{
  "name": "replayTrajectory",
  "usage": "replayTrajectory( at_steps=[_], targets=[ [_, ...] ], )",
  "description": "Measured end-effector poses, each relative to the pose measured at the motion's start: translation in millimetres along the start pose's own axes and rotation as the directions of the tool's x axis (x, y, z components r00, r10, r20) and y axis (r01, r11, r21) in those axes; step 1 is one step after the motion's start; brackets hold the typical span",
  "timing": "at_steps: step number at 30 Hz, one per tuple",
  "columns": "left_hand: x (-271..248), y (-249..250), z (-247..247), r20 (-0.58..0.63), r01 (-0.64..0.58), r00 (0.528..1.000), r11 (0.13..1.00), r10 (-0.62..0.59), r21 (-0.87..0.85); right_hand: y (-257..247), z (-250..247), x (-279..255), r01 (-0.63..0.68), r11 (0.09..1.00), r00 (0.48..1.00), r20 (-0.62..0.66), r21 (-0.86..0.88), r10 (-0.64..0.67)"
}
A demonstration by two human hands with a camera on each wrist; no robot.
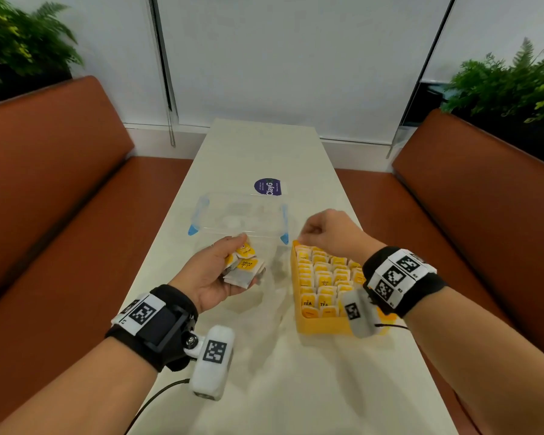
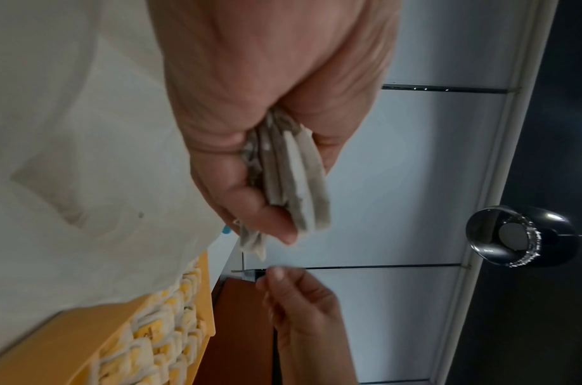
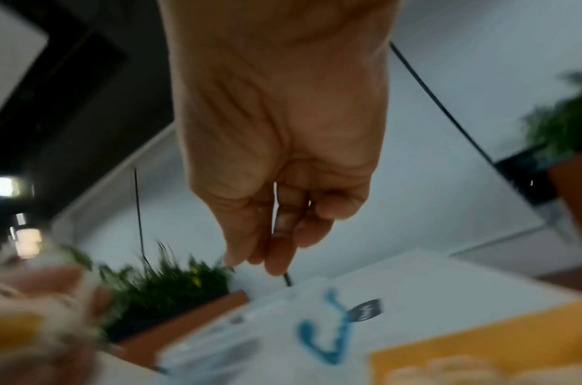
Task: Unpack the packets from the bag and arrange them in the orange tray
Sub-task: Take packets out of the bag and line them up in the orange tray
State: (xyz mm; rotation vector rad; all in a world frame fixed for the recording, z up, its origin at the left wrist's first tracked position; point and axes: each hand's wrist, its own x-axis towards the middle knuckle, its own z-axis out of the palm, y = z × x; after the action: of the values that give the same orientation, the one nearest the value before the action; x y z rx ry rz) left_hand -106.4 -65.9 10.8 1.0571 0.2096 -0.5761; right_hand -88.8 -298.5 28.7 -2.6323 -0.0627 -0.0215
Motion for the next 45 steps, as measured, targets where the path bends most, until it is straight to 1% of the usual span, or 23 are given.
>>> replayTrajectory(
  at_steps=[1, 3, 5, 7, 11, 15, 17, 19, 21, 23, 26, 31, 35, 37, 41, 45],
  targets=[
    [-1, 0, 0, 0.003, -0.001, 1.000, 1.000, 0.001, 0.000, -16, 3, -3, 0.020, 0.992, 0.999, 0.033, 0.125, -0.024],
    [-1, 1, 0, 0.011, 0.001, 1.000, 1.000, -0.001, 0.004, -42, 12, -9, 0.036, 0.950, 0.990, 0.118, 0.311, -0.076],
    [0, 2, -1, 0.023, 0.011, 1.000, 1.000, -0.012, 0.010, -59, 20, -11, 0.058, 0.917, 0.977, 0.167, 0.395, -0.134],
    [2, 3, -4, 0.036, 0.027, 0.999, 1.000, -0.027, 0.011, -69, 27, -10, 0.066, 0.921, 0.971, 0.187, 0.385, -0.148],
    [0, 3, -6, 0.076, 0.052, 0.996, 0.999, -0.052, 0.000, -79, 35, -7, 0.079, 0.920, 0.982, 0.129, 0.385, -0.138],
    [-1, 4, -9, 0.096, 0.061, 0.993, 0.998, -0.062, 0.013, -83, 34, -7, 0.094, 0.920, 0.972, 0.164, 0.379, -0.167],
    [-2, 5, -10, 0.101, 0.064, 0.993, 0.998, -0.066, 0.022, -84, 32, -8, 0.087, 0.905, 0.971, 0.168, 0.415, -0.170],
    [-4, 6, -11, 0.101, 0.068, 0.992, 0.998, -0.069, 0.013, -85, 30, -9, 0.098, 0.883, 0.972, 0.147, 0.458, -0.185],
    [-6, 6, -11, 0.087, 0.075, 0.993, 0.997, -0.075, 0.001, -86, 27, -11, 0.117, 0.882, 0.976, 0.110, 0.456, -0.187],
    [-8, 7, -10, 0.080, 0.074, 0.994, 0.997, -0.073, -0.010, -88, 24, -12, 0.114, 0.889, 0.981, 0.093, 0.443, -0.171],
    [-10, 7, -8, 0.090, 0.076, 0.993, 0.997, -0.074, -0.017, -89, 21, -14, 0.090, 0.875, 0.987, 0.076, 0.476, -0.143],
    [-9, 8, -9, 0.069, 0.073, 0.995, 0.997, -0.072, -0.013, -90, 19, -19, 0.041, 0.809, 0.997, 0.034, 0.586, -0.076],
    [-10, 5, -7, 0.102, 0.005, 0.995, 0.999, -0.008, 0.036, -88, 19, -18, -0.003, 0.773, 1.000, -0.011, 0.635, 0.014],
    [-10, 3, -7, 0.124, -0.025, 0.992, 0.999, 0.018, 0.048, -86, 19, -19, -0.022, 0.771, 0.998, -0.037, 0.636, 0.059],
    [-9, 1, -5, 0.141, -0.044, 0.989, 0.996, 0.034, 0.073, -84, 17, -21, -0.032, 0.766, 0.992, -0.072, 0.643, 0.102],
    [-6, -1, -4, 0.115, -0.047, 0.993, 0.995, 0.036, 0.093, -82, 4, -21, -0.074, 0.716, 0.971, -0.114, 0.694, 0.211]
  ],
)
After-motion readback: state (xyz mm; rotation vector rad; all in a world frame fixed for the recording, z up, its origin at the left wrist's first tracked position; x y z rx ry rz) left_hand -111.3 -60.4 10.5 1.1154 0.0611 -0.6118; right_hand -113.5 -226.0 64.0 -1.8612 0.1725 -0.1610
